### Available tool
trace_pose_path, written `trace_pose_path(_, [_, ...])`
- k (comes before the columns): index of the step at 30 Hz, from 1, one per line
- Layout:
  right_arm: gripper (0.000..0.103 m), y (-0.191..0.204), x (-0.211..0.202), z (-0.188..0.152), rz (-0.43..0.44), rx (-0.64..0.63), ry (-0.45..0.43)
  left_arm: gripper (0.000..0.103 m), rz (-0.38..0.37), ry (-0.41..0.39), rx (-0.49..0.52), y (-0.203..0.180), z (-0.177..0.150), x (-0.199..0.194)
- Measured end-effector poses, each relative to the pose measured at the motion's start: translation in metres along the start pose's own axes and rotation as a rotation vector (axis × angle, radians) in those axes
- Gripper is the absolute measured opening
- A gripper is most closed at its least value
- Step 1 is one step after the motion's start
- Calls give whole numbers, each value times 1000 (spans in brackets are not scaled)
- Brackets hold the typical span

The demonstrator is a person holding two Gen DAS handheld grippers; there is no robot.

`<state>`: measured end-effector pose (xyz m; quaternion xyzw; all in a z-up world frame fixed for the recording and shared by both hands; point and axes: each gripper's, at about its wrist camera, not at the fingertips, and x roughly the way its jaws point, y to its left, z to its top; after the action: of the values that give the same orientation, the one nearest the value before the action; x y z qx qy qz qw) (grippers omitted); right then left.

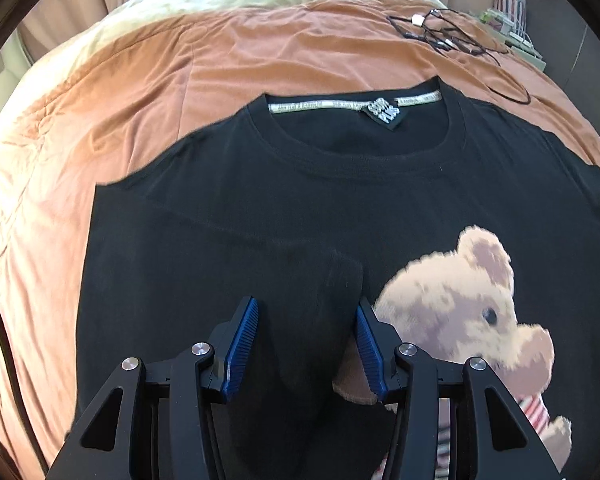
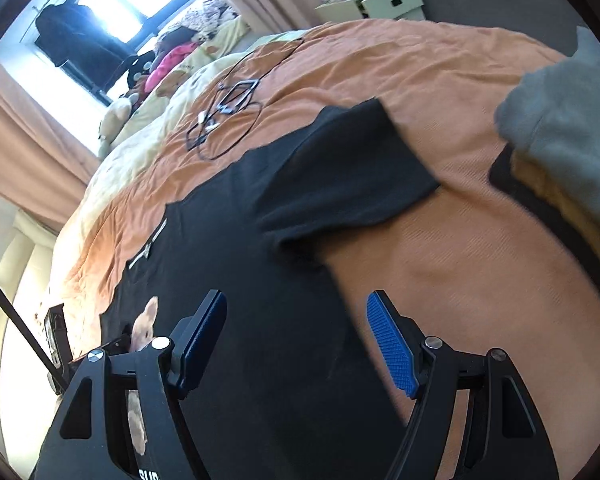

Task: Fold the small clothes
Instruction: 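Grasp the other sleeve with the right gripper and lift it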

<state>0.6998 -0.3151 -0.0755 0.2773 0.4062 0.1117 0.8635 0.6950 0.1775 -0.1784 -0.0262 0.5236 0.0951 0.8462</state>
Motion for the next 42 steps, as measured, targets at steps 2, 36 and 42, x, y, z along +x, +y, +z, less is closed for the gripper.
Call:
trace_pose_path(2, [72,2,-4,8,-18,-22,-9,11,11,6,5,1,6,2])
trace_pose_path(36, [43,2,110,160,-247,-145,220,28,-105,41,-57,23,2,3])
trace_pose_path(42, [43,-17,139,165,-182,-88,268,28,-143,-11,-46,-1,15,-11])
